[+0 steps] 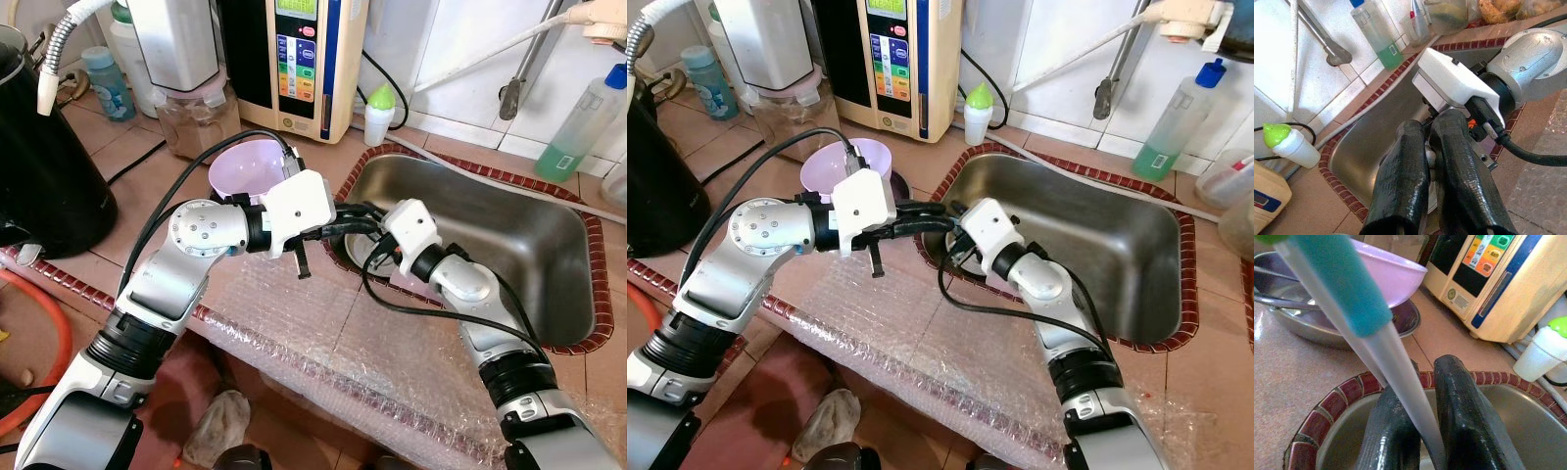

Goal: Kitchen organization

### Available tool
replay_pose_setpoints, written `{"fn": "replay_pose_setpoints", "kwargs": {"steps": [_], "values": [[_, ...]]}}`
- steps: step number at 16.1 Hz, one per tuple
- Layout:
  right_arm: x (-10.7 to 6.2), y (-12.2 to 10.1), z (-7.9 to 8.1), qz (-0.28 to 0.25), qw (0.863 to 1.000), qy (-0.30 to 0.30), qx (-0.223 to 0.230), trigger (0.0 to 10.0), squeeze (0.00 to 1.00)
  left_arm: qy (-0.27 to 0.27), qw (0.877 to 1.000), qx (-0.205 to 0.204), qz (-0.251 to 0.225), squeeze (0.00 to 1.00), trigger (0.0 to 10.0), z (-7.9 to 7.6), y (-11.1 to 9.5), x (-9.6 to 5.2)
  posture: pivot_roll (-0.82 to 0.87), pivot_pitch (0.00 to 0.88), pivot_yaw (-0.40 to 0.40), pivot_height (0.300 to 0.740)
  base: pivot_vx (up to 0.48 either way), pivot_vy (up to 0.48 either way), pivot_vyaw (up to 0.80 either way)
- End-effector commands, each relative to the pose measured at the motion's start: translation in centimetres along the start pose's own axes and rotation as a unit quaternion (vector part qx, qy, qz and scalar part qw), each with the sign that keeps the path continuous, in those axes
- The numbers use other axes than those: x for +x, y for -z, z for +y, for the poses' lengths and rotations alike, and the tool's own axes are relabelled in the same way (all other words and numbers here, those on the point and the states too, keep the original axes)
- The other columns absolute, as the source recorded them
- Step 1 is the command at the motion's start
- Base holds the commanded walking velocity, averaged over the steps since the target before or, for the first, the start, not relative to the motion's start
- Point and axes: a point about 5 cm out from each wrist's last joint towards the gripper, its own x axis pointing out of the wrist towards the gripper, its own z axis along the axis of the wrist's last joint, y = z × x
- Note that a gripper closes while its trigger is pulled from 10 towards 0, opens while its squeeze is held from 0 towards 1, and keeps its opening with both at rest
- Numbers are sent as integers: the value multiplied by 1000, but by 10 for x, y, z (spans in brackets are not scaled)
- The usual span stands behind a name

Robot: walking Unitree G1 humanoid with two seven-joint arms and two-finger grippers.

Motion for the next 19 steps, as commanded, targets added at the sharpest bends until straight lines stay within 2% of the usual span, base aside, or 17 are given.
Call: {"fn": "replay_pose_setpoints", "kwargs": {"steps": [1,3,4,5,6,7,12,14,16,17,18,19], "values": [[-2,-3,-17,-9,999,41,6,0,0,7,1000,-3,28,0,3176,-3,12,-3,-27,5,39,740,0,0,0],[-2,-3,-18,-8,999,46,6,0,0,6,999,-2,37,0,3490,-4,16,-4,-26,4,39,740,0,0,0],[-2,-2,-19,-8,999,50,6,0,0,5,999,0,42,0,4392,-5,19,-5,-24,4,40,740,0,0,0],[-2,-2,-19,-7,998,54,9,0,0,3,999,0,44,0,10000,-6,21,-5,-23,5,41,740,0,0,0],[-1,-1,-19,-5,998,56,9,0,0,-6,999,-1,42,706,10000,-4,22,-6,-24,6,43,740,0,0,0],[-1,0,-19,-2,998,58,8,0,0,-12,999,-4,41,1000,10000,-4,22,-6,-24,6,43,740,0,0,0],[-2,14,-30,48,994,97,0,0,0,-18,999,9,47,1000,10000,-6,26,-11,-19,9,41,740,0,0,0],[-3,25,-34,86,989,118,14,0,0,-17,999,3,50,1000,10000,-8,28,-16,-12,11,38,740,0,0,0],[-4,46,-32,151,977,132,66,0,0,-25,998,-10,56,1000,10000,-17,34,-22,-2,14,31,740,0,0,0],[-5,53,-31,172,972,135,84,1647,0,-26,998,-12,56,1000,10000,-20,35,-22,4,15,26,740,0,0,0],[-7,57,-30,186,967,140,98,10000,522,-26,998,-14,57,1000,10000,-23,36,-23,7,15,24,740,0,0,0],[-8,61,-30,201,962,147,114,10000,1000,-26,998,-16,58,1000,10000,-25,37,-23,12,14,19,740,0,0,0]]}}
